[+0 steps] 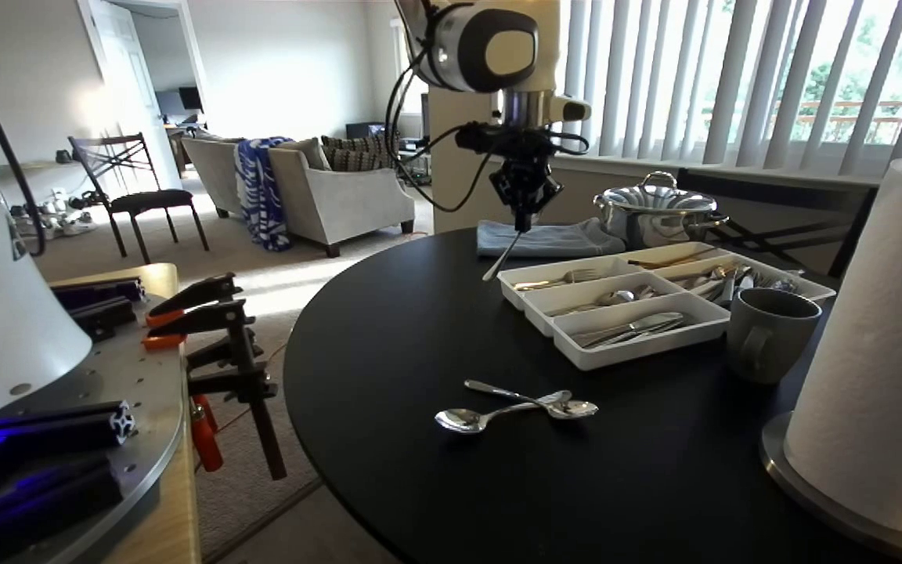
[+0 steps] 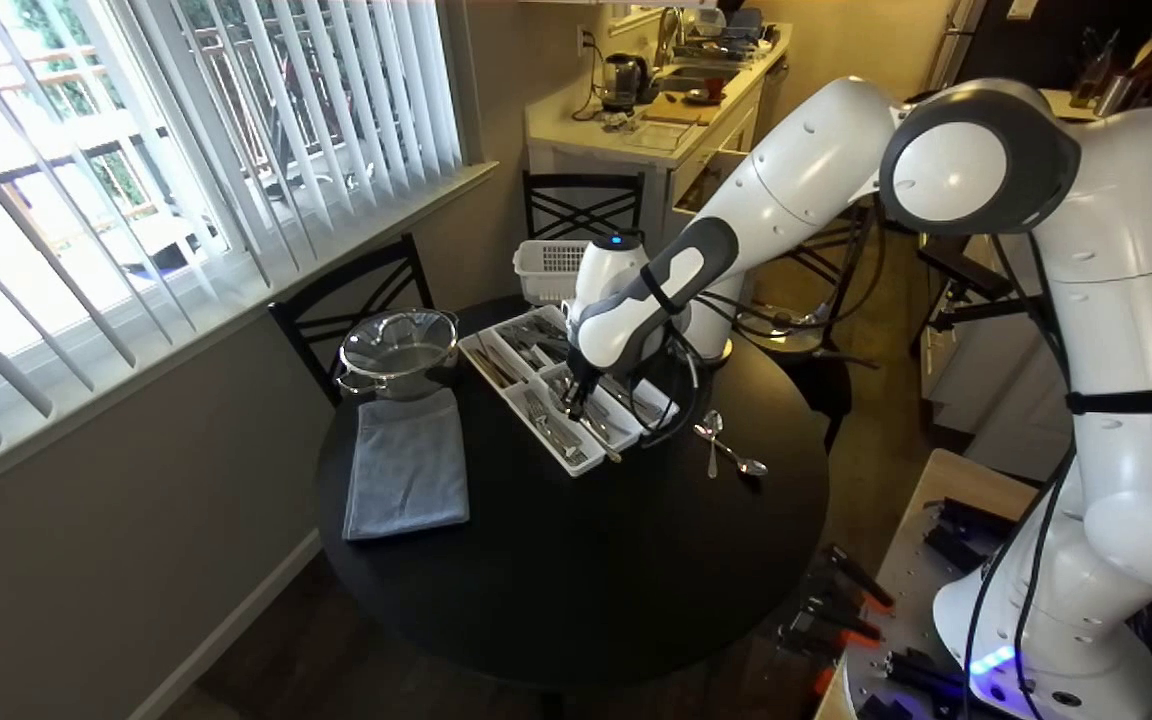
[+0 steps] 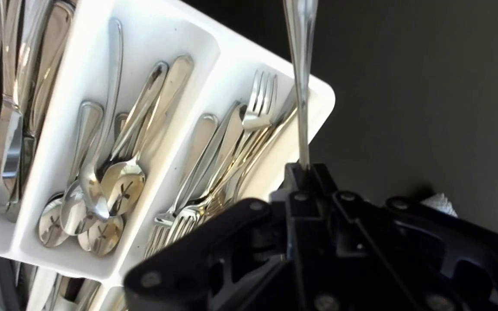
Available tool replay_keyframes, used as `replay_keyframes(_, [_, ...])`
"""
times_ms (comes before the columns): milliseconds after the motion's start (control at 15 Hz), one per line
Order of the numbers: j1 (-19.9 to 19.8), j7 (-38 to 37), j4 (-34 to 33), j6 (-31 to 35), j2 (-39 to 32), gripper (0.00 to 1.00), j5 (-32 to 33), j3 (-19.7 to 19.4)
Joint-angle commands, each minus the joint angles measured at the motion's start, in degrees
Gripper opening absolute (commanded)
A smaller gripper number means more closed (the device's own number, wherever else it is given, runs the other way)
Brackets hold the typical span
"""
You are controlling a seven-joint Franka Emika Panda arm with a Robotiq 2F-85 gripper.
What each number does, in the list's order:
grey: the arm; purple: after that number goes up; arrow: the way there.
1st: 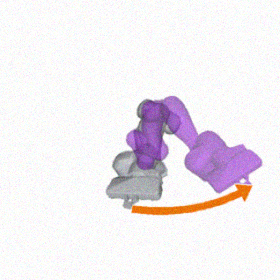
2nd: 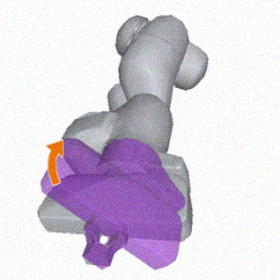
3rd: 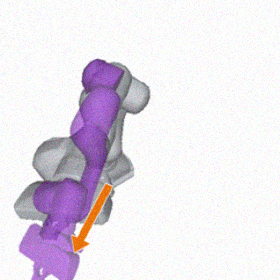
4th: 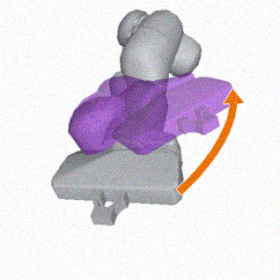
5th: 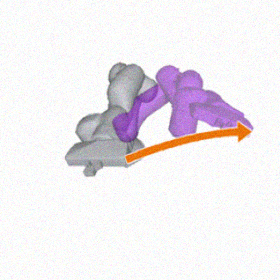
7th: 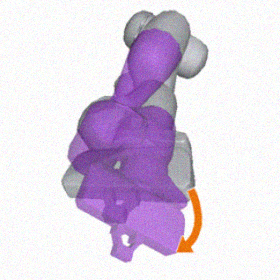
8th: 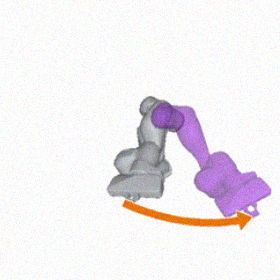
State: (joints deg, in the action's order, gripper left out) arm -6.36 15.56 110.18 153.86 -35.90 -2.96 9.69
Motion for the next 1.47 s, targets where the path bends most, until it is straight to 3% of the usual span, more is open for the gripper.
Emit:
replay_keyframes(0, [-0.90, -4.49, -8.37, -3.54, -4.52, 0.02, -5.95, 0.29])
replay_keyframes(400, [0.55, -13.50, -19.13, 0.53, -13.29, 0.02, -12.18, -0.63])
replay_keyframes(800, [5.22, -16.56, -24.90, 2.28, -18.59, 0.02, -8.03, -4.37])
replay_keyframes(1400, [10.87, -21.22, -25.34, 1.45, -18.92, 0.02, -2.64, -11.34])
